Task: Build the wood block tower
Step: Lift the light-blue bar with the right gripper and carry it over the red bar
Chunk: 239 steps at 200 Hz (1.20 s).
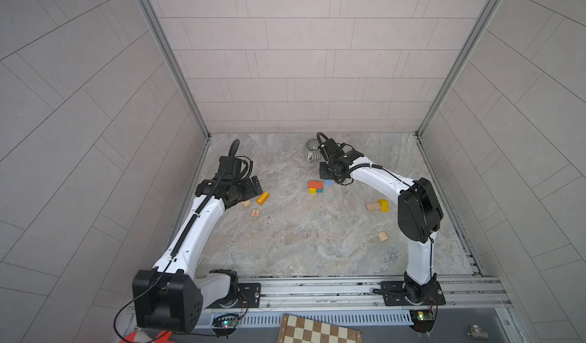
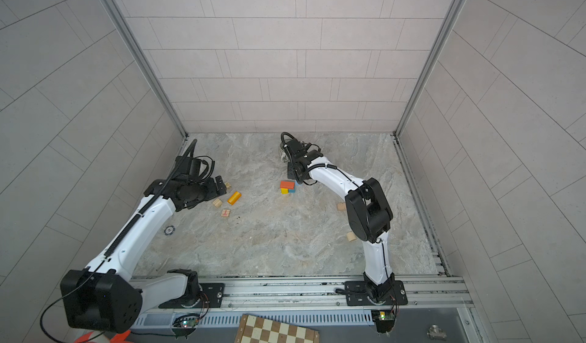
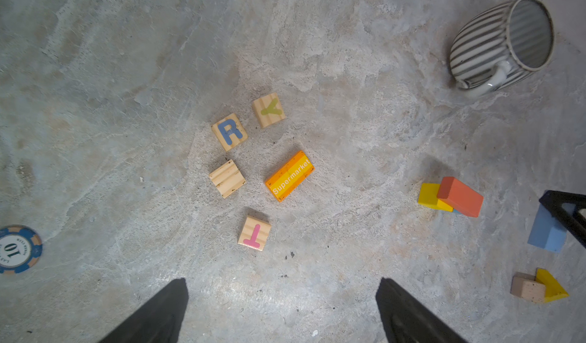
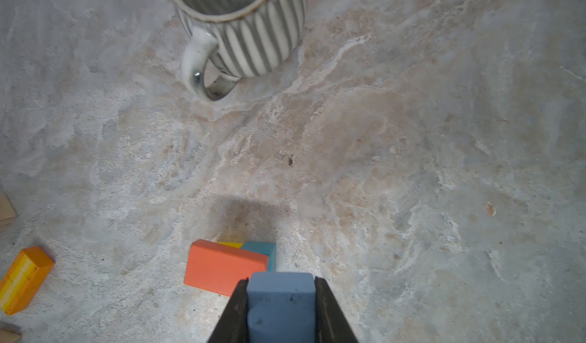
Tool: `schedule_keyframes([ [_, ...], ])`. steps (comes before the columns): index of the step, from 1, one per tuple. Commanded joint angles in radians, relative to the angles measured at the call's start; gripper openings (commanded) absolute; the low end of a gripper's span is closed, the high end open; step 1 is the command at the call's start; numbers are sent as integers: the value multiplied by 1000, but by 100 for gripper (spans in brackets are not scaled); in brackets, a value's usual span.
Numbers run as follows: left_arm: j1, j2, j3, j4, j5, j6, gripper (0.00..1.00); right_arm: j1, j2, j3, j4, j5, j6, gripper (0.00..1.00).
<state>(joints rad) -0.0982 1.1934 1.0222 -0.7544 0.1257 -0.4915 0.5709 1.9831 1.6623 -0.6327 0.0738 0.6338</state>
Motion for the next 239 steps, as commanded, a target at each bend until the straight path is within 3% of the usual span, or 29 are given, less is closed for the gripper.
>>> schedule_keyframes([
  [1, 5, -18, -11, 4, 10, -11, 100, 18, 48, 39, -26, 27, 42, 26],
  [71, 4, -11, -14, 8, 15, -13, 100, 53, 130, 124, -50, 39, 59, 26],
  [239, 5, -3, -17, 13, 25, -17, 100, 40, 175, 126, -41, 31, 49, 31],
])
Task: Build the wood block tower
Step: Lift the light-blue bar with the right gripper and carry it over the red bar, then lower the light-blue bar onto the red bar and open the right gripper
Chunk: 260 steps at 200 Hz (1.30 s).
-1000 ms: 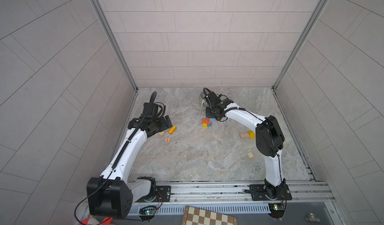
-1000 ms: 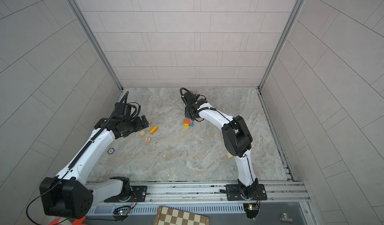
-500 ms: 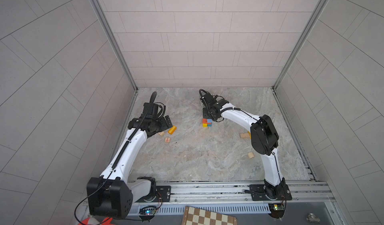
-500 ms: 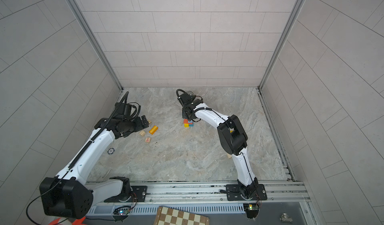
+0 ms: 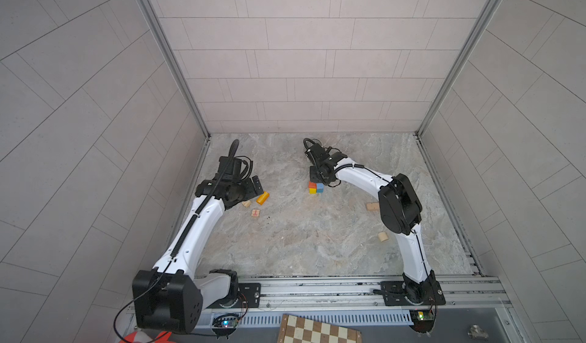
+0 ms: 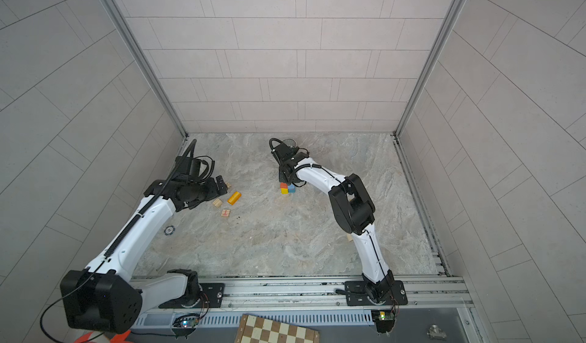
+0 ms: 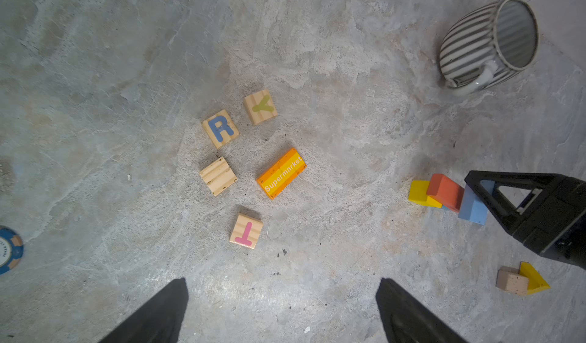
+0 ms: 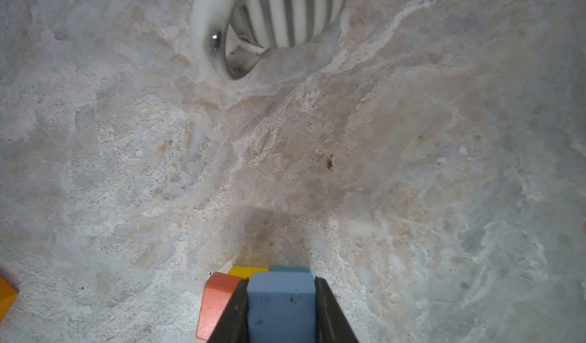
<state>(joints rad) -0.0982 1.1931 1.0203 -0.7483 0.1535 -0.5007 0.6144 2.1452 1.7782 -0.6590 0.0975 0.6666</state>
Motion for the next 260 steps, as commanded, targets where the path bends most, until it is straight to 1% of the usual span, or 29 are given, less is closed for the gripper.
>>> schedule_keyframes([
  [1, 6, -3, -15, 7, -2, -8, 100, -4, 14, 10, -14, 8, 16, 31],
  [20, 6, -1, -15, 7, 1, -7, 100, -3, 20, 13, -13, 1, 13, 33],
  [49, 6, -3, -17, 9, 2, -8, 100, -5, 22, 13, -14, -1, 11, 34],
  [75, 8, -5, -16, 9, 0, -7, 100, -5, 22, 15, -14, -8, 10, 38],
  [144, 9, 6, -13, 10, 11, 16, 100, -11, 8, 20, -19, -17, -8, 47],
  [173, 9, 25, -6, 7, 8, 43, 100, -19, -31, 11, -17, -32, -38, 54],
  [194, 4, 62, -2, 12, 49, 61, 100, -34, -93, -39, 29, -75, -79, 62],
  [214, -11, 98, 11, 5, 56, 94, 100, -58, -186, -146, 123, -127, -117, 69],
  [244, -25, 180, 61, -26, 41, 116, 100, -119, -328, -336, 278, -244, -131, 73],
  [260, -34, 223, 91, -41, 37, 131, 100, -150, -391, -418, 343, -286, -132, 75],
])
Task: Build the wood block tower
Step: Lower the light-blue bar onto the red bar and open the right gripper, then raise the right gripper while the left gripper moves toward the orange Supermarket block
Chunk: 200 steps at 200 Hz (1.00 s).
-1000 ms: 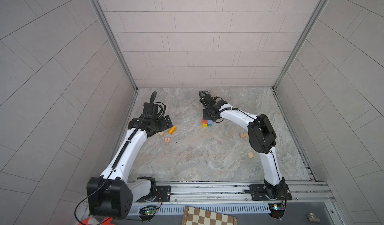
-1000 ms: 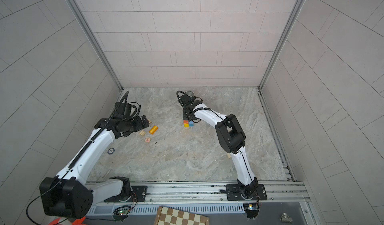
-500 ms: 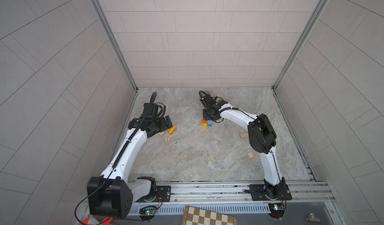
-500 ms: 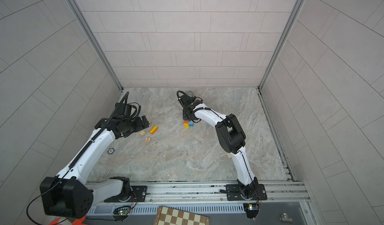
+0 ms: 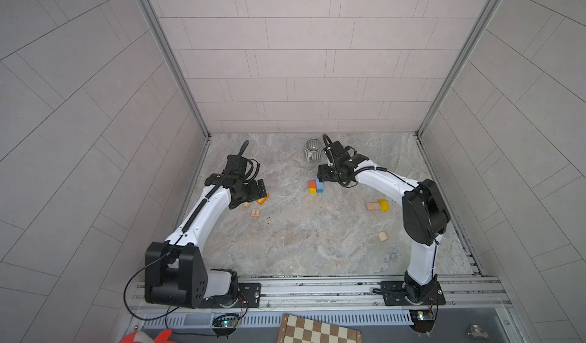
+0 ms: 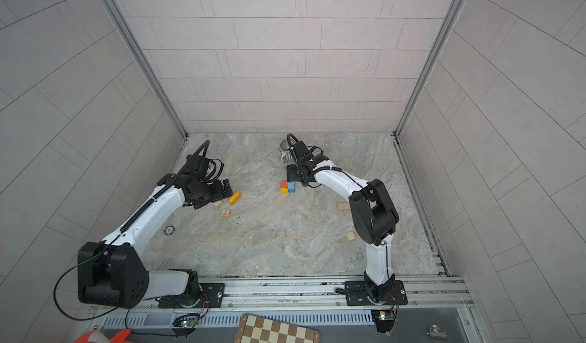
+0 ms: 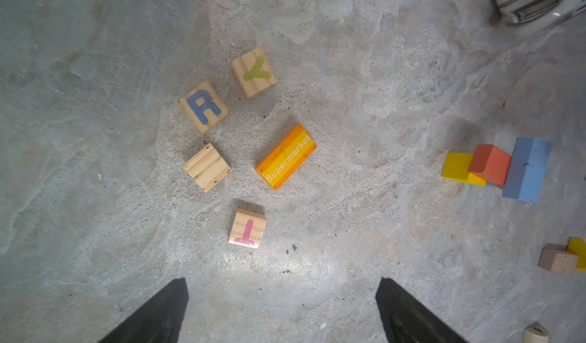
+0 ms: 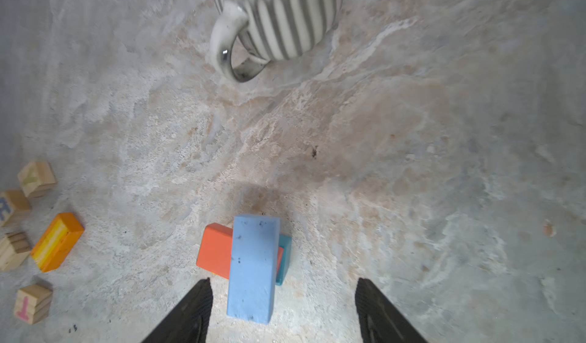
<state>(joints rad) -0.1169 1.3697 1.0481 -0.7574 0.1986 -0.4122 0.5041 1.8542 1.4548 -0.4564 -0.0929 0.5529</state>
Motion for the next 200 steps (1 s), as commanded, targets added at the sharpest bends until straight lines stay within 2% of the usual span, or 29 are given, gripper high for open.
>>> schedule_keyframes([
  [1, -16, 49, 65, -34, -9, 43, 100, -41, -105, -100, 146, -98, -19, 75],
  [55, -60, 214, 159, -88, -77, 139, 89, -107, -252, -338, 387, -215, 11, 73],
  [116, -95, 366, 246, -102, -192, 229, 85, -130, -336, -591, 671, -302, 100, 65],
  [200, -170, 495, 325, -105, -252, 280, 77, -130, -380, -625, 690, -286, 99, 61],
])
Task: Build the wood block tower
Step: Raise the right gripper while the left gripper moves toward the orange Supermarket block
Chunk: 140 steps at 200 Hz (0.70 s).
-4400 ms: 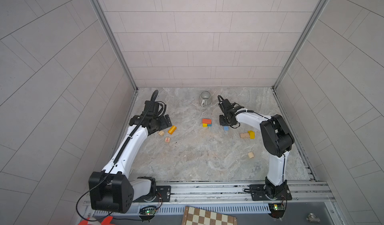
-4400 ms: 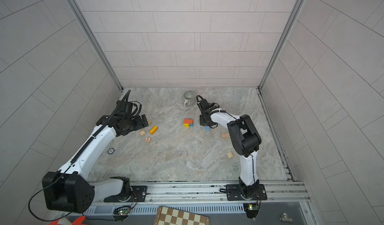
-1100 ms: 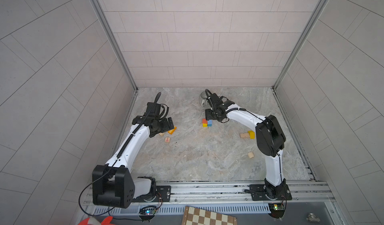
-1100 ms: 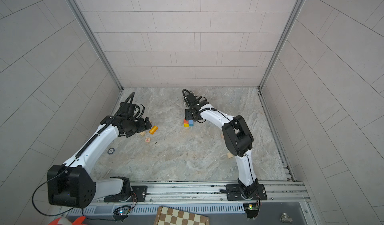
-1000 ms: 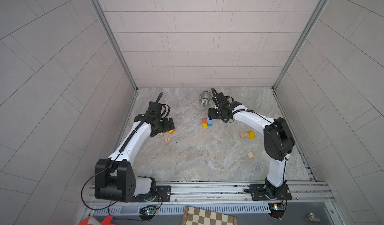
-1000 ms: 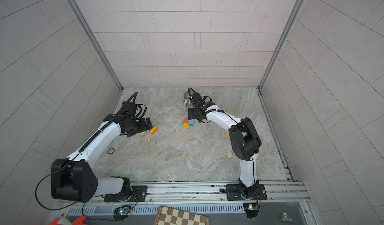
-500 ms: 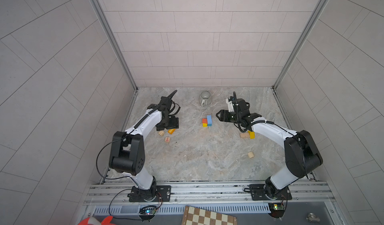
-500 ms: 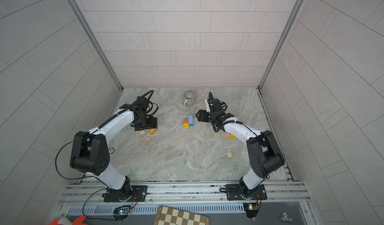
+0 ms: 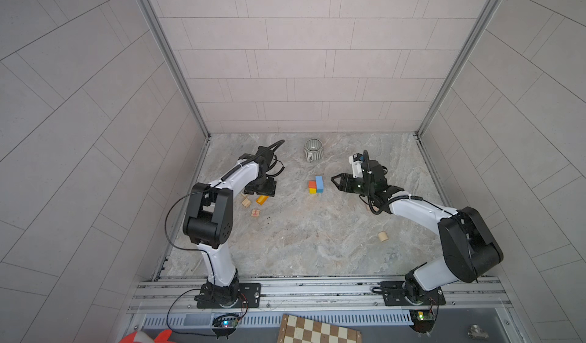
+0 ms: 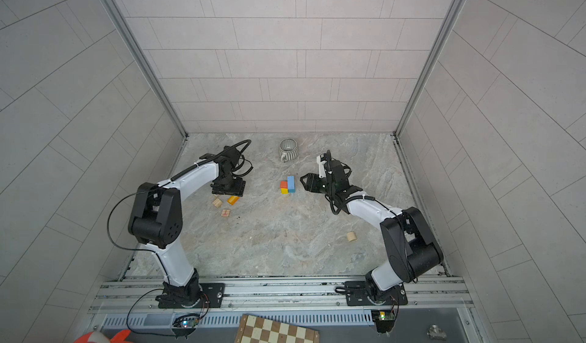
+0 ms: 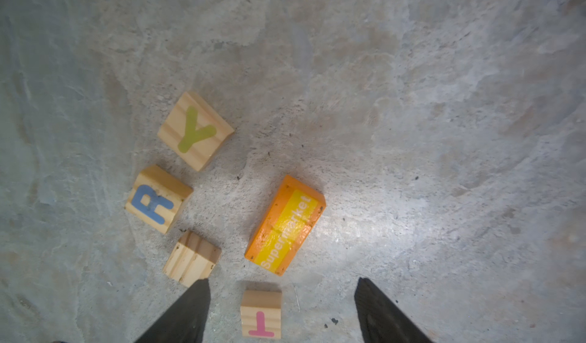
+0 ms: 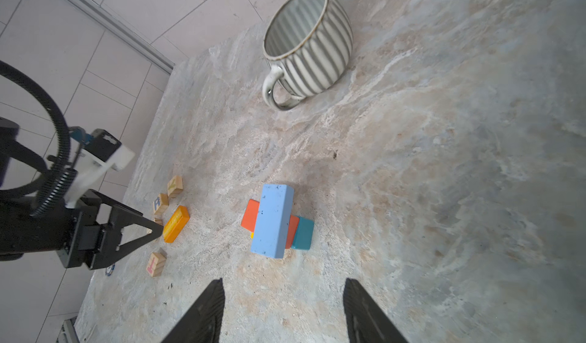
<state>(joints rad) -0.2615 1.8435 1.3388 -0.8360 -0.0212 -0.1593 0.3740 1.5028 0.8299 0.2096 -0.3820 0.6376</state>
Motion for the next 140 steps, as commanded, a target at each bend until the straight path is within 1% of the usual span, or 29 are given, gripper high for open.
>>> schedule_keyframes([
  [1, -26, 22, 35, -26, -33, 28, 77, 0, -29, 0, 24, 3, 14, 61],
  [31, -36, 57, 62, -33, -51, 38, 73, 0, -24, 0, 24, -2, 18, 59],
  [80, -37, 94, 72, -37, -45, 42, 72, 0, -24, 0, 22, 0, 16, 58],
  [119, -34, 114, 72, -36, -42, 42, 67, 0, -25, 0, 20, -2, 16, 57],
  [140, -33, 124, 71, -34, -38, 42, 67, 0, -24, -1, 20, -2, 16, 57],
])
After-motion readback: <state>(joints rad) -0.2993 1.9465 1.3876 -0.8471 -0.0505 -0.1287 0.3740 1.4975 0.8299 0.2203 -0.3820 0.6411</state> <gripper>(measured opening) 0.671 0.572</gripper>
